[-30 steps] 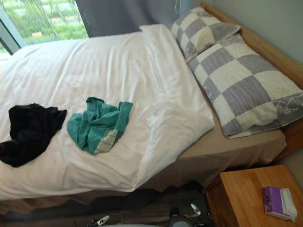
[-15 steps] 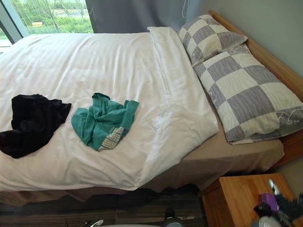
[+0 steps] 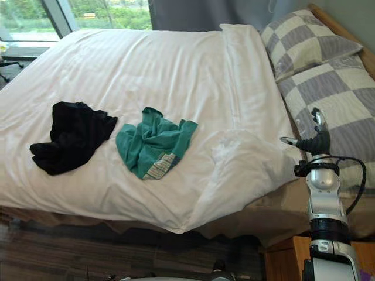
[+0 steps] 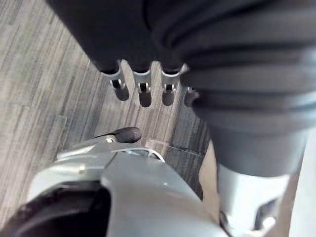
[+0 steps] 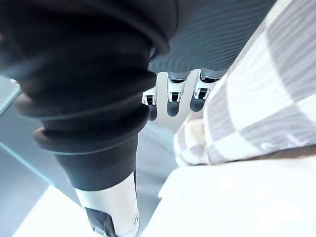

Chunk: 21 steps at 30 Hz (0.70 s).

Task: Tidy the bed and pick cloth on bed and put in laundry

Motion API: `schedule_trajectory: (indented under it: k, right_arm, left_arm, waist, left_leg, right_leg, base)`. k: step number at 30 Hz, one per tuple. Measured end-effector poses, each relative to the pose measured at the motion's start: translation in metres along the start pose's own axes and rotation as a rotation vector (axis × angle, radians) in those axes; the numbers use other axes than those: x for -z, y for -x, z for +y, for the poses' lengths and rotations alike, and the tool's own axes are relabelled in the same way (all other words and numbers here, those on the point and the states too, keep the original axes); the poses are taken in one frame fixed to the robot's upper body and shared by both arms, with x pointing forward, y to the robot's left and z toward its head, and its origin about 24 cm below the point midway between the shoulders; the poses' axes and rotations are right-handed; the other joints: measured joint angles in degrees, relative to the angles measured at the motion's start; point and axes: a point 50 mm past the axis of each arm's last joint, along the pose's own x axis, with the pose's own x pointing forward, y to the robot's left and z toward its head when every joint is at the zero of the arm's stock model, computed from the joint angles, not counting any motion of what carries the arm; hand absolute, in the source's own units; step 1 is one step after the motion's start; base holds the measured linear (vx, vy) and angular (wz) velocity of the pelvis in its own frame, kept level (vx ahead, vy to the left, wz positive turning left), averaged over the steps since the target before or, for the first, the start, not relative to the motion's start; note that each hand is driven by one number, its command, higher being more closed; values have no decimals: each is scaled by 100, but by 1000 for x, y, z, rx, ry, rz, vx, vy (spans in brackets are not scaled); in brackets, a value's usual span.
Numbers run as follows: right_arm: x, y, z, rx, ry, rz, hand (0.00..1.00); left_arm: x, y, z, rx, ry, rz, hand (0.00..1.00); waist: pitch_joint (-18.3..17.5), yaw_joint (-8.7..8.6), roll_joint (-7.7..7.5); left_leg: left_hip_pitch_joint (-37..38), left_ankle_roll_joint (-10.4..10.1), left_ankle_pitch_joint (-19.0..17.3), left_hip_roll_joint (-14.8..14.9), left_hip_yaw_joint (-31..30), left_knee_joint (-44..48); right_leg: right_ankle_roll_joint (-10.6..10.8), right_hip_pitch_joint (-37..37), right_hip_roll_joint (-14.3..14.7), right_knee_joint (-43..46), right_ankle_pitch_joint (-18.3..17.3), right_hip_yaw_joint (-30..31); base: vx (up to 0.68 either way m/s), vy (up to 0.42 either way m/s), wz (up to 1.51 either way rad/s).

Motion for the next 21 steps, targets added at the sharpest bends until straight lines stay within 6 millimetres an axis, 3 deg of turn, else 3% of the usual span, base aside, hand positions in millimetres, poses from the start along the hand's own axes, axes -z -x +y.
schedule_trajectory:
  k: [4, 10, 15, 16, 21]
  right_arm:
    - [-28, -20, 6, -37, -10, -64, 0]
    - [-74, -45, 1, -53, 39, -168, 0]
    - [-81, -59, -1, -74, 129, -117, 0]
    - [-80, -63, -4, -71, 149, -91, 100]
    - [-89, -77, -37, -38, 204, -36, 100]
  left_arm:
    - [-14, -1, -3, 30, -13, -77, 0]
    - [-57, -5, -15, 93, -26, -219, 0]
    - [-103, -4, -26, 136, -82, -360, 0]
    - [-110, -3, -29, 144, -100, -381, 0]
    - [-125, -1, -43, 210, -80, -430, 0]
  waist:
    - [331, 21, 10]
    - [1204, 33, 284]
    - [1757, 49, 487]
    - [1791, 51, 546]
    - [1929, 226, 826]
  left_leg:
    - [-285, 74, 120, -47, -120, 63]
    - [-928, 164, 408, -72, -212, 49]
    - [-1419, 199, 540, -79, -369, 160]
    - [-1526, 204, 566, -86, -412, 160]
    - [-1780, 216, 609, -105, -426, 159]
  right_leg:
    - [-5, -210, -81, 100, 0, -56]
    - [32, -819, -121, 185, 114, -43]
    - [-33, -1247, -156, 274, 281, -155]
    - [-43, -1330, -163, 279, 289, -196]
    - [-62, -1630, -191, 379, 302, -176]
  base:
    - [-124, 5, 21]
    - [-135, 6, 12]
    - [-23, 3, 16]
    - [31, 5, 19]
    - [2, 2, 2]
